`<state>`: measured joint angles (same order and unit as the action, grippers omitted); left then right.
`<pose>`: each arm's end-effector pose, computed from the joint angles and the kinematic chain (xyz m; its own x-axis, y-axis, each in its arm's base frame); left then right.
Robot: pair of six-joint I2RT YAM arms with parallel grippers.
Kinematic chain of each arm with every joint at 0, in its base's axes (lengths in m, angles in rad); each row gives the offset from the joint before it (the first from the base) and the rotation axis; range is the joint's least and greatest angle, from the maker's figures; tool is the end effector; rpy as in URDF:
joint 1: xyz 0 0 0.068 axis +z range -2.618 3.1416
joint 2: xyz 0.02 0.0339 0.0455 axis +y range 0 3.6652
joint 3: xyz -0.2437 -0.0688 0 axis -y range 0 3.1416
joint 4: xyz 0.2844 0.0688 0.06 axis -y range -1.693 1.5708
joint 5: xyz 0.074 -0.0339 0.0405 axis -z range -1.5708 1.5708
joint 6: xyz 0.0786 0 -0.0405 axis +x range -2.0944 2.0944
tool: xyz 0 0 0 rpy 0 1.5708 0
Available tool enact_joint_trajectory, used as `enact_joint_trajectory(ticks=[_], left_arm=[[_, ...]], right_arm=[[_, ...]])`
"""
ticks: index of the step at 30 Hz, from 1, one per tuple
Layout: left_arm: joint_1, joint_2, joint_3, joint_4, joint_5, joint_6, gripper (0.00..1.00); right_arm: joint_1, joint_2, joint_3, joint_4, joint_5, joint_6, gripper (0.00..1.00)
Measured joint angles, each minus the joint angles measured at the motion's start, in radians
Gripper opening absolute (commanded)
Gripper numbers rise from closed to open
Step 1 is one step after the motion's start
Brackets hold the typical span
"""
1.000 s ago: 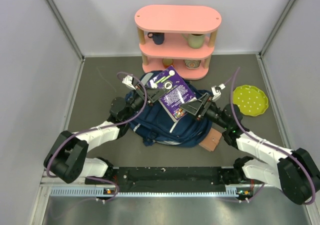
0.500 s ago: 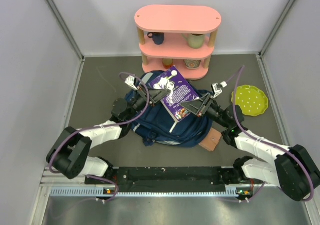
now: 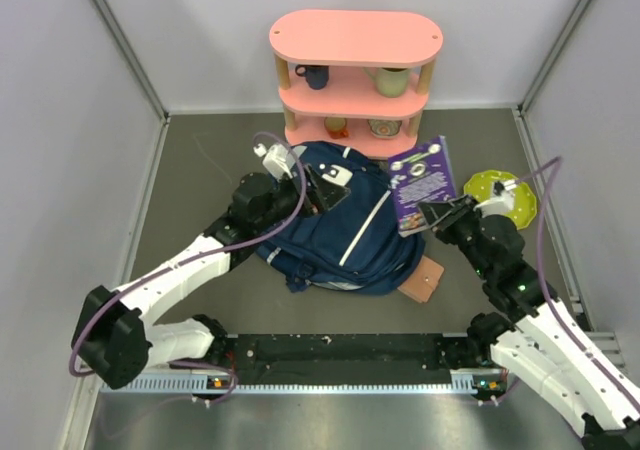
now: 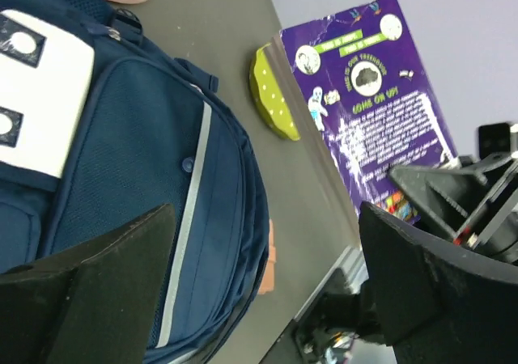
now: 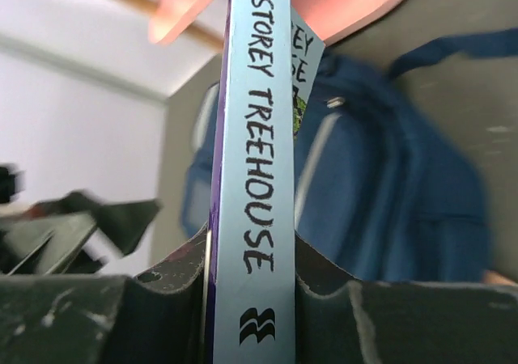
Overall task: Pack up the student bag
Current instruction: Pick up the book from the center of the board.
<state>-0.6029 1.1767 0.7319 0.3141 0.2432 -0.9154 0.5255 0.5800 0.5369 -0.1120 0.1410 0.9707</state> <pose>0.2841 -0.2186 0.2507 -0.6577 -0.4814 -0.5794 0.3702 0.4633 -0.8052 0.2243 0.1173 0.2713 -0.3862 0.7206 -0.5759 -0.1024 0.5870 0.8031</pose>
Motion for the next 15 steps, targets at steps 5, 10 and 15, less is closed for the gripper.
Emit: enact_joint_trajectory(ticks=[5, 10, 15], left_arm=[[-0.159, 0.105, 0.23, -0.245, -0.084, 0.211, 0.98], [-0.341, 0.36, 0.484, -0.394, -0.095, 0.35, 0.96], [-0.422, 0.527, 0.571, -0.474, -0.076, 0.391, 0.9]], right_arm=[[-0.004, -0.057, 0.096, -0.319, 0.273, -0.053, 0.0], [-0.005, -0.113, 0.186, -0.607, 0.524, -0.109, 0.0], [-0.005, -0.177, 0.312, -0.74, 0.68, -0.149, 0.0]])
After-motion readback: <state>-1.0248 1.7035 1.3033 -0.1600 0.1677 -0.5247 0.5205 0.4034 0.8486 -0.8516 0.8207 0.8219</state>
